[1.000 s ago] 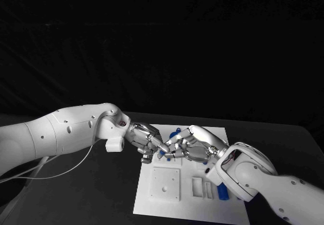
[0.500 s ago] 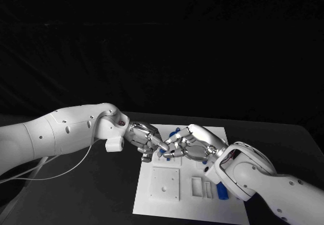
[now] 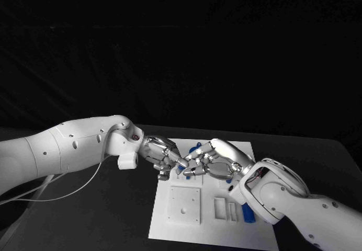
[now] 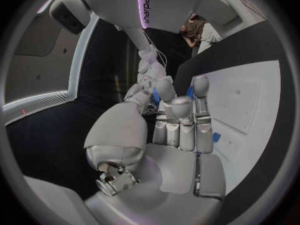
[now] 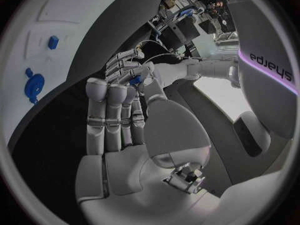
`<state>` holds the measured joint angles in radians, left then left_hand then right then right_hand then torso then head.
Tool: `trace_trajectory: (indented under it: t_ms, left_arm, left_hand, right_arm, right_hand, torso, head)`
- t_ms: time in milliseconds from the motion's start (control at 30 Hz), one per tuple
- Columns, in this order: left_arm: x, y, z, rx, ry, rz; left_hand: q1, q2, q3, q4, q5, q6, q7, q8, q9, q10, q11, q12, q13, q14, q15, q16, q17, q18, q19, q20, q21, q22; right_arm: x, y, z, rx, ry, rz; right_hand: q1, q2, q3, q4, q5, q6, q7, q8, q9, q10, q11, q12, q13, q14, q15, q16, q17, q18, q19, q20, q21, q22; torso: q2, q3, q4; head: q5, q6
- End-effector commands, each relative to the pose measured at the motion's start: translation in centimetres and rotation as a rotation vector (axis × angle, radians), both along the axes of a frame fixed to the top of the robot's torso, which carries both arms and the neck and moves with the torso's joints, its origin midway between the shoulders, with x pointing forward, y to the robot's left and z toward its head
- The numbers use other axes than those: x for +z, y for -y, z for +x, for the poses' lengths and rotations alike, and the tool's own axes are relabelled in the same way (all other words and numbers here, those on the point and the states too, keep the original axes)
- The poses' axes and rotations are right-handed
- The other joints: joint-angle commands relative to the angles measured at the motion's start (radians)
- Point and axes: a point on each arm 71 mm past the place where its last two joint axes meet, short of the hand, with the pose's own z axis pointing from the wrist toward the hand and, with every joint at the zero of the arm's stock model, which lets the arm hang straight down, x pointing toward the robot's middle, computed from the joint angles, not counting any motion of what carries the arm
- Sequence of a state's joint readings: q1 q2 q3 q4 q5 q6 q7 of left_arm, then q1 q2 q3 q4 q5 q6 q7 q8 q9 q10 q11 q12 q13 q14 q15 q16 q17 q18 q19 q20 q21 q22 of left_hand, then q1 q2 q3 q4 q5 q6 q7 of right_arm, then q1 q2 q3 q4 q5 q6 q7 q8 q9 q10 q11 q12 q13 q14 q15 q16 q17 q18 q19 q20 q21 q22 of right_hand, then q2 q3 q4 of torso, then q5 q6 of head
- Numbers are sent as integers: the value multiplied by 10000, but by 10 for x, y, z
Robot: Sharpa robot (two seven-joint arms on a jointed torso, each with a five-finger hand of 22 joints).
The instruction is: Assemble the parts on the task board
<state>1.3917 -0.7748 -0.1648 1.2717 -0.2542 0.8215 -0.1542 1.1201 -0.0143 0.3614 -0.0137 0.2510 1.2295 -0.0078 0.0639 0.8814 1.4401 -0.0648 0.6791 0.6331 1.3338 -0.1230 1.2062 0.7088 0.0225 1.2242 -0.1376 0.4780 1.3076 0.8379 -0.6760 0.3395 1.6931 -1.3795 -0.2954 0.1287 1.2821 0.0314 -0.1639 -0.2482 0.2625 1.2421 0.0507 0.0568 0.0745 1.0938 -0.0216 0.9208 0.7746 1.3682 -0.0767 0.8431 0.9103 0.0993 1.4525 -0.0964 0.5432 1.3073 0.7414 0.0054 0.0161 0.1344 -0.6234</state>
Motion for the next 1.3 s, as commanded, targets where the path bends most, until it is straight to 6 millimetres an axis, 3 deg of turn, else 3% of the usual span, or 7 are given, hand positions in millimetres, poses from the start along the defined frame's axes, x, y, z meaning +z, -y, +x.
trace_trajectory:
  t_ms: [33,100,400,833,1067,1167,1300]
  left_arm:
    - [7,2,-1,-130,-133,-542]
    - [7,2,-1,-201,-164,-524]
    - [6,4,-3,-393,-237,-477]
    - [6,3,-2,-277,-210,-415]
    - [5,3,-3,-340,-233,-338]
    - [5,2,-3,-355,-243,-304]
    - [5,2,-3,-359,-241,-295]
  left_hand:
    - [243,135,940,-1022,57,-21,-3,20,-15,81,-127,-17,-12,-53,-12,-5,9,-83,-59,-22,-36,185]
    - [257,122,928,-1007,44,-20,0,17,-32,78,-121,-19,-15,-69,-5,-11,-16,-80,-69,-14,-37,186]
    - [311,116,916,-973,34,-14,3,19,-79,88,-118,-12,-19,-74,-1,3,-24,-74,-79,-7,-31,188]
    - [346,115,883,-913,-73,-28,4,16,-119,80,-115,-18,-28,-83,0,0,-67,-69,-78,-3,-19,184]
    - [399,88,855,-886,-109,-56,7,23,-112,75,-122,-27,-35,-88,-4,-11,-93,-74,-77,-10,-25,181]
    - [435,78,838,-855,-131,-52,7,20,-117,88,-124,-30,-40,-74,-6,5,-77,-76,-73,-12,-25,181]
    - [450,78,828,-830,-148,-55,7,21,-117,93,-126,-34,-44,-68,-6,10,-72,-76,-67,-13,-24,182]
  right_arm:
    - [-7,3,1,-208,-30,-401]
    - [-7,4,2,-275,-5,-375]
    - [-5,5,3,-534,86,-72]
    - [-3,6,3,-632,110,302]
    - [0,9,1,-656,97,776]
    - [0,9,0,-516,24,848]
    - [0,7,-2,-337,-56,848]
  right_hand:
    - [61,-38,-58,-19,77,-25,34,59,-22,65,-7,-61,-19,31,-24,-14,14,-135,87,-15,-83,569]
    - [77,-37,-51,-24,89,-34,38,59,-23,68,-7,-64,-22,34,-24,-17,14,-133,88,-15,-100,566]
    - [208,-107,193,-94,76,-1084,372,57,-87,46,170,-76,-55,35,90,-66,10,-36,119,90,-239,553]
    - [214,-81,420,-186,175,-984,352,55,-84,43,150,-55,-76,49,79,-71,13,-22,146,93,-237,566]
    - [344,-1,876,-353,213,-843,325,51,-87,96,108,-50,-88,123,37,-52,38,-46,212,54,17,618]
    - [221,-110,1247,-349,245,-848,323,53,-89,96,109,-57,-72,122,39,-78,76,-56,185,50,56,616]
    - [220,-115,1285,-352,271,-865,330,49,-92,86,111,-63,-72,113,42,-85,82,-55,172,53,41,613]
  torso:
    - [-1,1,-2]
    - [0,2,0]
    - [2,2,3]
    - [1,4,3]
    - [9,13,-2]
    - [-4,11,-9]
    - [-1,15,-9]
  head:
    - [8,-8]
    - [4,-1]
    - [-3,5]
    - [-15,-1]
    - [-9,-22]
    - [-3,-31]
    - [-9,-26]
